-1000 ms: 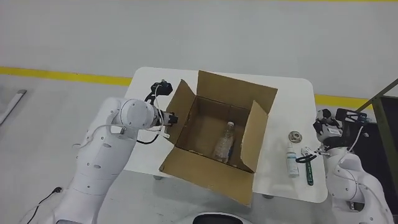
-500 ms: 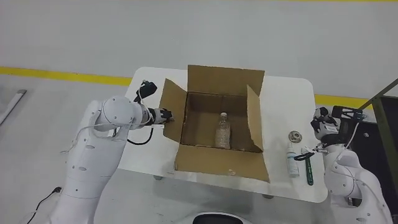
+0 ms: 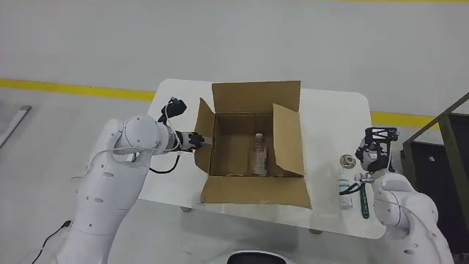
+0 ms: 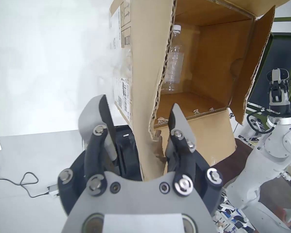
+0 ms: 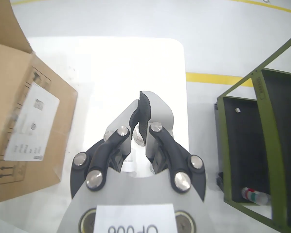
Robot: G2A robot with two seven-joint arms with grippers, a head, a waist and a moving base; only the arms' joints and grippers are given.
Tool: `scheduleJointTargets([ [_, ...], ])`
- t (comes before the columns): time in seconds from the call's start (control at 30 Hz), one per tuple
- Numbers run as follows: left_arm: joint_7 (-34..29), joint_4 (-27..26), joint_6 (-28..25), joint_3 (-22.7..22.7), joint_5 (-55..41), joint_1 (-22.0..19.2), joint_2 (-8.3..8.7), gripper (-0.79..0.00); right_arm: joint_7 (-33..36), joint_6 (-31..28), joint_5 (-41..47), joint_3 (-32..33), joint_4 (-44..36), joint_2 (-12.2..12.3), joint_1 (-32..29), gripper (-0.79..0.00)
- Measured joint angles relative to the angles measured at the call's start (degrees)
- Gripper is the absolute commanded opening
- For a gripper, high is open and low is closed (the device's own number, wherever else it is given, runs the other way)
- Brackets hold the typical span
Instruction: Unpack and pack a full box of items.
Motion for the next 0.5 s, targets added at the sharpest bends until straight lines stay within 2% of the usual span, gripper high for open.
scheduleJointTargets([
  [0.23,-0.1,-1.7,-1.4,1.0,3.5,-0.5,0.49,0.000,10.4,-1.8,-6.2,-0.7,-0.8,0.4,0.0,-0.785],
  [0.5,-0.1,-1.6,-1.4,1.0,3.4,-0.5,0.48,0.000,11.4,-1.6,-5.7,-0.2,-1.4,0.5,0.1,-0.785],
])
